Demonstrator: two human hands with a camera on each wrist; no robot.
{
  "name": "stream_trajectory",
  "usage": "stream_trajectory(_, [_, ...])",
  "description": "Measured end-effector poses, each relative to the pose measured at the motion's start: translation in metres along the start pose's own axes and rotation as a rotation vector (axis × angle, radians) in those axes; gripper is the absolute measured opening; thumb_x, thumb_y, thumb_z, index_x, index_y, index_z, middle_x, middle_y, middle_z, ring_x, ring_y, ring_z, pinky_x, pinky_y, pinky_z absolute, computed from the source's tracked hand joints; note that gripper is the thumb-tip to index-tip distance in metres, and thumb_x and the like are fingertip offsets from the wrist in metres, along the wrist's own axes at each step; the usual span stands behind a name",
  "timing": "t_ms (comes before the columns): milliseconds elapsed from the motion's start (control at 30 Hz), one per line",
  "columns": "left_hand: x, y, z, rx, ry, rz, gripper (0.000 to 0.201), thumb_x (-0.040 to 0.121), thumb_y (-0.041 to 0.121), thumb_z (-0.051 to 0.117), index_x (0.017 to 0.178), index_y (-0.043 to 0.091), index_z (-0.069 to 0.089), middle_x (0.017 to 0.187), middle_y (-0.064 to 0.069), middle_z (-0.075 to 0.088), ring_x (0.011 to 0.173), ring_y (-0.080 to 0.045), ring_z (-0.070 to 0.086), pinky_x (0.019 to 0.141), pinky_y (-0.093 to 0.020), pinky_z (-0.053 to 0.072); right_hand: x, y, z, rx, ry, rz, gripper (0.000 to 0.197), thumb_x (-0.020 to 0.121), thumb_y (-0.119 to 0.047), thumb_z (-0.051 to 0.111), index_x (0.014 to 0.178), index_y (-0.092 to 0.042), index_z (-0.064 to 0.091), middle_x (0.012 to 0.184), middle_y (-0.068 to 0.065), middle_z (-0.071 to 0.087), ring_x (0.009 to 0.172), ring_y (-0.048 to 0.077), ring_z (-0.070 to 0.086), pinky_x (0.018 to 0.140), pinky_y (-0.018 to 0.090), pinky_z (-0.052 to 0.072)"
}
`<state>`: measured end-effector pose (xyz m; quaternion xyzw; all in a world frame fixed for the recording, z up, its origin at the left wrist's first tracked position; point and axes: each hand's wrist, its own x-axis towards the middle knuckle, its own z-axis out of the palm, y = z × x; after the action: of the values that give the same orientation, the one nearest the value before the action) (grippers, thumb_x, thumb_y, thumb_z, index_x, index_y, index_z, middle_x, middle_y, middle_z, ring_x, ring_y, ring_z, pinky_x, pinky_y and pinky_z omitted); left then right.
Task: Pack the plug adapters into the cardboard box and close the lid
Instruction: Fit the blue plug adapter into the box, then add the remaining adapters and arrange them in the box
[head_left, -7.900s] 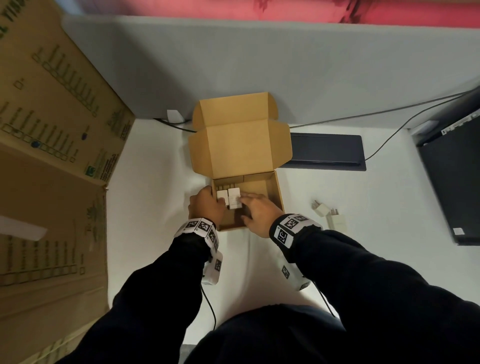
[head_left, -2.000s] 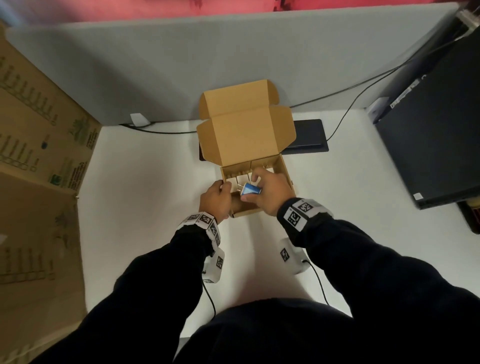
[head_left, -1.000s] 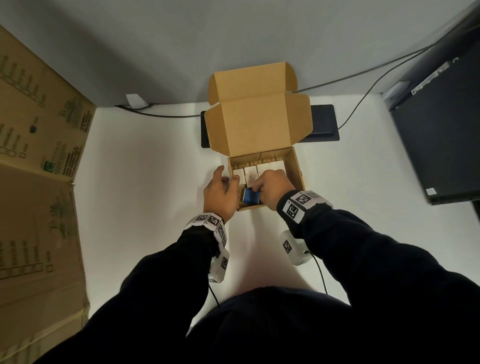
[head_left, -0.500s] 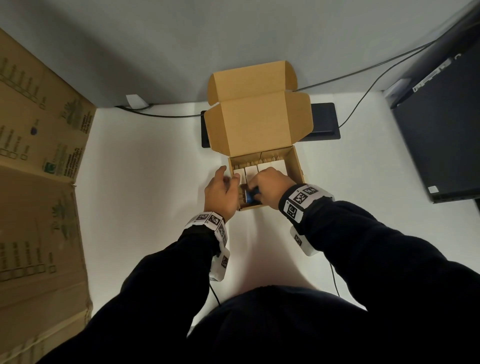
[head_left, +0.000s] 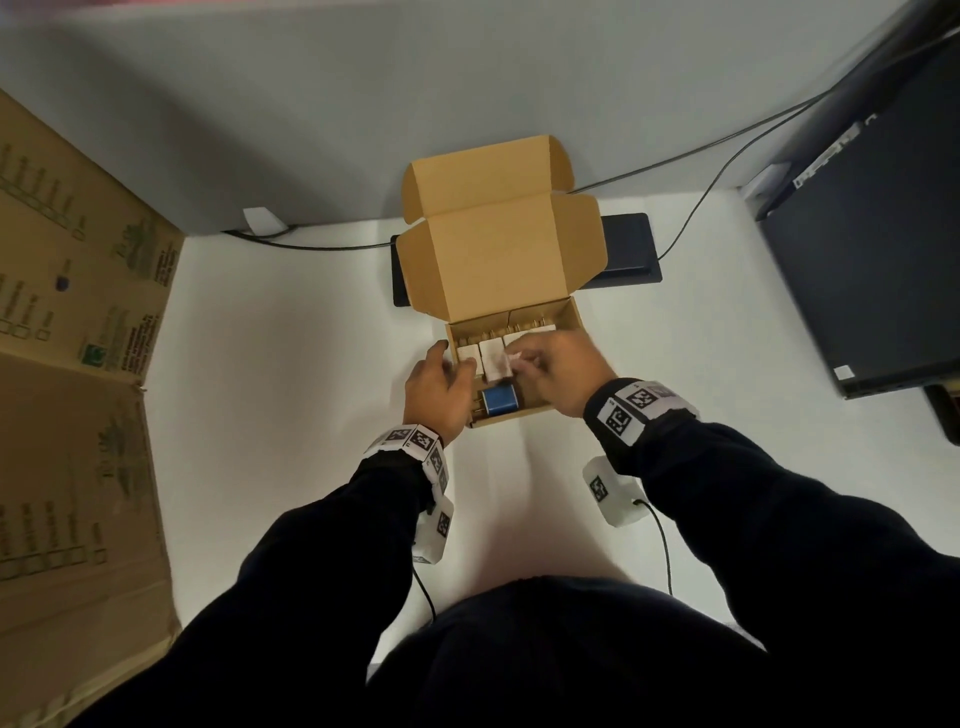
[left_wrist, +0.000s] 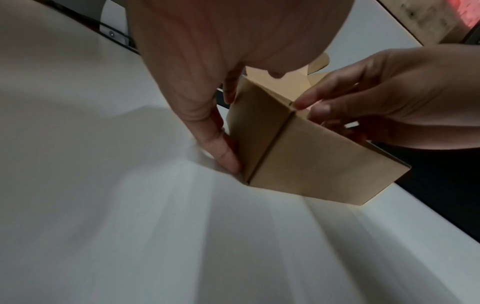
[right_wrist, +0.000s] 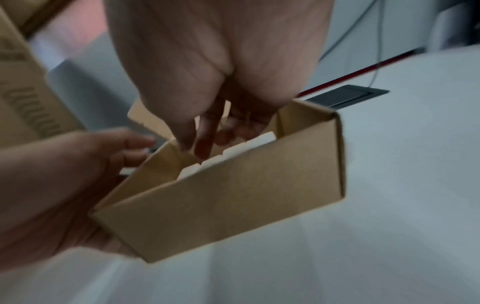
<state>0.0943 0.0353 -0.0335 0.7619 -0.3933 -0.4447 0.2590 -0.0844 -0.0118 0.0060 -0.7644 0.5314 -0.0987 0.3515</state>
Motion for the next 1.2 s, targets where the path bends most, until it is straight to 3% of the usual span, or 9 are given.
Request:
stream_trajectory(133, [-0.002, 0.002, 0.002, 0.12, -0.063, 0.031, 0.077, 0.064, 0.058, 0.067, 0.133, 0.032, 0.047, 0.119, -0.004, 0.064, 0.108, -0.024, 0.058, 0.097, -0.039, 0.051, -0.035, 0.024, -0.034, 0.06, 0.415, 0.049, 0.015, 0.092, -0.019, 0.064, 0.102, -0.014, 0.073, 0.072, -0.002, 0.069, 0.063, 0.011, 0.062, 0.07, 0.023, 0.049])
stream_trajectory(200, [-0.002, 0.005, 0.005, 0.184, -0.079, 0.003, 0.093, 0.065, 0.051, 0.079, 0.144, 0.028, 0.037, 0.128, -0.008, 0.056, 0.109, -0.027, 0.054, 0.096, -0.036, 0.048, -0.053, 0.053, -0.044, -0.01, 0.463, 0.168, 0.014, 0.091, -0.019, 0.065, 0.101, -0.014, 0.072, 0.071, -0.004, 0.065, 0.061, 0.012, 0.06, 0.07, 0.021, 0.041])
stream_trajectory(333, [-0.003, 0.014, 0.015, 0.225, -0.087, -0.095, 0.106, 0.072, 0.031, 0.086, 0.155, 0.027, 0.019, 0.134, -0.019, 0.042, 0.117, -0.039, 0.054, 0.095, -0.042, 0.05, -0.09, 0.114, -0.044, -0.117, 0.211, 0.526, 0.019, 0.086, -0.029, 0.068, 0.103, -0.019, 0.07, 0.107, 0.01, 0.063, 0.091, 0.028, 0.063, 0.082, 0.031, 0.047])
stream_trajectory(467, [-0.001, 0.014, 0.023, 0.233, -0.107, -0.107, 0.106, 0.079, 0.02, 0.082, 0.159, 0.026, 0.013, 0.141, -0.021, 0.041, 0.125, -0.041, 0.053, 0.089, -0.035, 0.045, -0.127, 0.13, -0.033, -0.214, 0.071, 0.693, 0.046, 0.078, -0.047, 0.071, 0.117, -0.025, 0.062, 0.123, 0.011, 0.051, 0.118, 0.034, 0.05, 0.093, 0.044, 0.049])
stream_trajectory(633, [0.001, 0.013, 0.025, 0.257, -0.091, -0.101, 0.103, 0.08, 0.019, 0.08, 0.158, 0.026, 0.013, 0.141, -0.021, 0.045, 0.126, -0.041, 0.053, 0.087, -0.036, 0.047, -0.154, 0.128, -0.026, -0.211, -0.006, 0.807, 0.096, 0.053, -0.079, 0.071, 0.134, -0.037, 0.041, 0.13, 0.005, 0.04, 0.119, 0.033, 0.05, 0.093, 0.051, 0.05])
stream_trajectory(767, [0.001, 0.017, 0.026, 0.204, -0.106, -0.189, 0.103, 0.081, 0.01, 0.078, 0.155, 0.04, 0.013, 0.138, -0.017, 0.041, 0.124, -0.045, 0.052, 0.082, -0.058, 0.061, -0.154, 0.121, -0.018, -0.215, -0.097, 0.778, 0.1, 0.043, -0.062, 0.085, 0.126, -0.037, 0.035, 0.12, 0.003, 0.032, 0.095, 0.034, 0.06, 0.079, 0.045, 0.056])
stream_trajectory(900, [0.0, 0.018, 0.025, 0.14, -0.114, -0.252, 0.105, 0.082, 0.003, 0.076, 0.154, 0.048, 0.012, 0.145, -0.013, 0.035, 0.129, -0.046, 0.046, 0.071, -0.063, 0.062, -0.134, 0.112, -0.019, -0.159, -0.19, 0.712, 0.064, 0.059, -0.037, 0.088, 0.109, -0.027, 0.048, 0.112, 0.004, 0.045, 0.087, 0.028, 0.056, 0.068, 0.033, 0.049])
stream_trajectory(1033, [0.002, 0.018, 0.022, 0.118, -0.111, -0.27, 0.108, 0.079, 0.004, 0.08, 0.153, 0.048, 0.015, 0.143, -0.013, 0.038, 0.127, -0.045, 0.048, 0.07, -0.063, 0.061, -0.103, 0.089, -0.029, -0.054, 0.098, 0.479, 0.027, 0.08, -0.039, 0.071, 0.096, -0.022, 0.057, 0.093, 0.008, 0.066, 0.082, 0.027, 0.062, 0.074, 0.035, 0.053])
stream_trajectory(1200, [0.005, 0.02, 0.013, 0.157, -0.157, -0.27, 0.114, 0.074, 0.011, 0.082, 0.156, 0.045, 0.011, 0.14, -0.013, 0.047, 0.117, -0.041, 0.057, 0.058, -0.052, 0.064, -0.066, 0.042, -0.045, 0.199, 0.342, 0.159, 0.017, 0.096, -0.035, 0.058, 0.088, -0.021, 0.061, 0.083, -0.001, 0.065, 0.072, 0.019, 0.065, 0.061, 0.043, 0.059])
